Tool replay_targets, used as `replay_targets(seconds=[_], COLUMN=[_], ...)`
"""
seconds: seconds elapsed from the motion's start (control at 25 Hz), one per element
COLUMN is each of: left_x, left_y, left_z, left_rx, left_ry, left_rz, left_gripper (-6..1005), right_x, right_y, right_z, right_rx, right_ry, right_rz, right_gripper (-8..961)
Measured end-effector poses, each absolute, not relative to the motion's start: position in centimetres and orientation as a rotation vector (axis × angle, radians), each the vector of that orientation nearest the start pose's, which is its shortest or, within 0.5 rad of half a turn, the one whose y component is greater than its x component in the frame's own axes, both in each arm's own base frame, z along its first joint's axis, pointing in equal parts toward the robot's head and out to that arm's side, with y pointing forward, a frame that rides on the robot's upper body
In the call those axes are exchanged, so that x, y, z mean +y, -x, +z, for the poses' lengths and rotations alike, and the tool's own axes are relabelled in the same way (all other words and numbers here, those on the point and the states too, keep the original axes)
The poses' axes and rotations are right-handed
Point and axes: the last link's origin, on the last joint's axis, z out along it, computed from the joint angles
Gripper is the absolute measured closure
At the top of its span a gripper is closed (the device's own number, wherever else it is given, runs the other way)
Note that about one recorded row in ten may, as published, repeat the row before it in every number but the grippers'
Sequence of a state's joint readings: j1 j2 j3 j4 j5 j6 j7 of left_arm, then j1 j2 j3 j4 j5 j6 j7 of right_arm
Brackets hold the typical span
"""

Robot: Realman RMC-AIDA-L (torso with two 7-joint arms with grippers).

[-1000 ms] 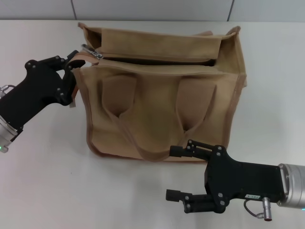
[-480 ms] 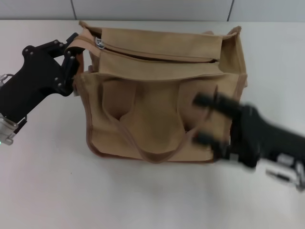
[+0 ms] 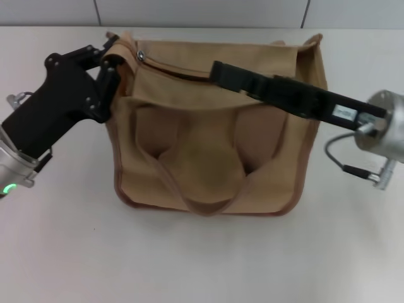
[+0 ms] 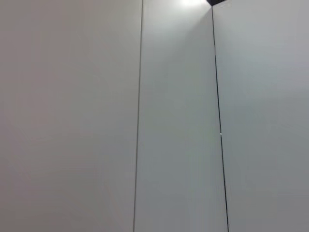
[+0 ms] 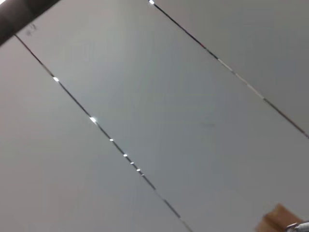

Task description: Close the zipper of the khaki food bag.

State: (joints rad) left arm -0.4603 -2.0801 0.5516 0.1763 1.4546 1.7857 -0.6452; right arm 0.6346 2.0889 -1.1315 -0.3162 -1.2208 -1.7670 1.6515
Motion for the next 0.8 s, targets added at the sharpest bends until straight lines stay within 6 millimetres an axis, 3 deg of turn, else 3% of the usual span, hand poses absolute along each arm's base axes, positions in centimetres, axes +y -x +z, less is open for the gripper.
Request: replay_targets(seconds=[0.16,0.32,0.48,0.64,0.8], left_x=[28.7,28.8,29.0,29.0,29.1], left_y=[25.3,25.0,25.0,25.0,24.8], left_z=[-0.6,-0.6,-0.6,-0.5,-0.5], left_rx=[-0.173,-0.156,-0.161,-0.16,-0.164], left_ry=[2.085,2.084,2.081,2.081,2.081], left_rz=[-1.338,-1.349,-1.345,-1.344,-1.357], left_gripper=[959,958,957,955,954], right_x=[32.0,32.4,32.0,31.1,30.3], right_y=[-16.9,-16.8,-17.0,-18.1,-19.1], right_z=[-4.0,-4.5,-4.2,-3.5,-2.9], right_rx=[1.054,0.855,0.472,0.023,-0.313], right_ry=[2.671,2.669,2.611,2.422,2.177], right_rz=[1.619,1.568,1.557,1.495,1.368], right_gripper=[120,121,120,121,120])
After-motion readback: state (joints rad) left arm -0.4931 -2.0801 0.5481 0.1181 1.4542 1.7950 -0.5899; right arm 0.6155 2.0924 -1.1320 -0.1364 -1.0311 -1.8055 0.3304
